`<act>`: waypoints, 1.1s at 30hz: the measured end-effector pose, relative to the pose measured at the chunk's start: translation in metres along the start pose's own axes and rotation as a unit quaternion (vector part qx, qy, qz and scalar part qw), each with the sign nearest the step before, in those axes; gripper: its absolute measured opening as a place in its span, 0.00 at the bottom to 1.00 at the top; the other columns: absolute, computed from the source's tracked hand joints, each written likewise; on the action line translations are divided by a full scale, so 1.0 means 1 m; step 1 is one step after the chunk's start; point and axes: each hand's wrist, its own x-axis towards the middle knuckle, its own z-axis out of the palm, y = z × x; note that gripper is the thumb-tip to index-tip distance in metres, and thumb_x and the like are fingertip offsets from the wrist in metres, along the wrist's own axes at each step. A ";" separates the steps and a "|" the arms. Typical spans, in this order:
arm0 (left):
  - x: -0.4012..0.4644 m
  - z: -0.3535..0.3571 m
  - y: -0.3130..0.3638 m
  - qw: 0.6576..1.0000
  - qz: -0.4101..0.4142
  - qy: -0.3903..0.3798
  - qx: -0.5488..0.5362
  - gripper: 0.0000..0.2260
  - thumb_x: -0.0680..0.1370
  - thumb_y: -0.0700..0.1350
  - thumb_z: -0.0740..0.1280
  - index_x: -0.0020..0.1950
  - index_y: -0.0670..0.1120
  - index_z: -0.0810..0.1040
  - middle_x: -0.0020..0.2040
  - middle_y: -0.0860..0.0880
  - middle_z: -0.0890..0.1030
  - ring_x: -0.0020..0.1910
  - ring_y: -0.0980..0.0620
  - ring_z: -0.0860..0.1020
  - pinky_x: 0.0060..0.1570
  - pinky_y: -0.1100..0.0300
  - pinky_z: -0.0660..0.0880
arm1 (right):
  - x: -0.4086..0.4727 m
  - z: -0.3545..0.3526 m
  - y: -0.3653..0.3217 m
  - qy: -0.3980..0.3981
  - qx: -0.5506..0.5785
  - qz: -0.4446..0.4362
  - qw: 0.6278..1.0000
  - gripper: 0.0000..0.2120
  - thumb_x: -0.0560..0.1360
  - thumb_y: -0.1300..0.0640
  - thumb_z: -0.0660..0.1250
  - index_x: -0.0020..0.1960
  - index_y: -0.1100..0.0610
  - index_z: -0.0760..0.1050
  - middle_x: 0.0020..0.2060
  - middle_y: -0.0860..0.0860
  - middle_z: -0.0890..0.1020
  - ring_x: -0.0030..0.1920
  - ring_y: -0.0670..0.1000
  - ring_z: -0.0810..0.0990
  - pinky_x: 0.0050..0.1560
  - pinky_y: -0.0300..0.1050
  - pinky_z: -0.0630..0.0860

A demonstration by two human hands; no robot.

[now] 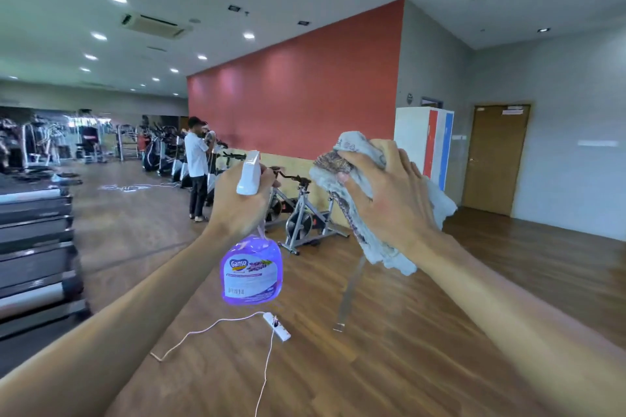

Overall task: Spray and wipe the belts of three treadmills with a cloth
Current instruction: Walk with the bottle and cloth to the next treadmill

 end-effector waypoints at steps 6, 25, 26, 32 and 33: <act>0.064 0.083 -0.072 0.997 -0.036 0.067 0.008 0.11 0.79 0.42 0.65 0.40 0.38 0.81 0.38 0.42 0.83 0.34 0.53 0.76 0.36 0.58 0.73 | 0.044 0.124 0.078 0.006 0.041 -0.032 0.999 0.20 0.82 0.44 0.62 0.71 0.47 0.76 0.61 0.55 0.73 0.58 0.60 0.77 0.56 0.60 0.80; 0.242 0.146 -0.284 0.946 -0.102 0.258 0.169 0.12 0.75 0.48 0.64 0.37 0.45 0.83 0.35 0.49 0.82 0.29 0.60 0.75 0.33 0.64 0.71 | 0.217 0.523 0.125 0.015 0.319 -0.180 0.930 0.20 0.82 0.48 0.67 0.72 0.49 0.75 0.64 0.59 0.73 0.64 0.62 0.75 0.61 0.64 0.77; 0.255 0.138 -0.301 0.943 -0.098 0.260 0.182 0.12 0.77 0.46 0.65 0.38 0.42 0.83 0.35 0.50 0.81 0.29 0.61 0.75 0.32 0.67 0.70 | 0.225 0.548 0.113 0.018 0.333 -0.184 0.925 0.20 0.82 0.48 0.67 0.72 0.49 0.75 0.64 0.59 0.74 0.64 0.62 0.75 0.60 0.64 0.77; 0.320 0.087 -0.388 0.911 -0.083 0.303 0.266 0.12 0.77 0.48 0.64 0.37 0.46 0.82 0.37 0.48 0.83 0.34 0.57 0.78 0.40 0.59 0.74 | 0.283 0.653 0.064 0.034 0.383 -0.226 0.895 0.20 0.82 0.45 0.62 0.71 0.50 0.77 0.64 0.58 0.75 0.64 0.61 0.75 0.61 0.61 0.77; 0.329 0.079 -0.398 0.905 -0.083 0.315 0.276 0.12 0.77 0.47 0.64 0.37 0.47 0.82 0.37 0.47 0.84 0.37 0.55 0.79 0.42 0.57 0.74 | 0.294 0.668 0.054 0.032 0.391 -0.226 0.892 0.19 0.82 0.45 0.63 0.70 0.50 0.77 0.64 0.58 0.75 0.64 0.61 0.75 0.60 0.61 0.77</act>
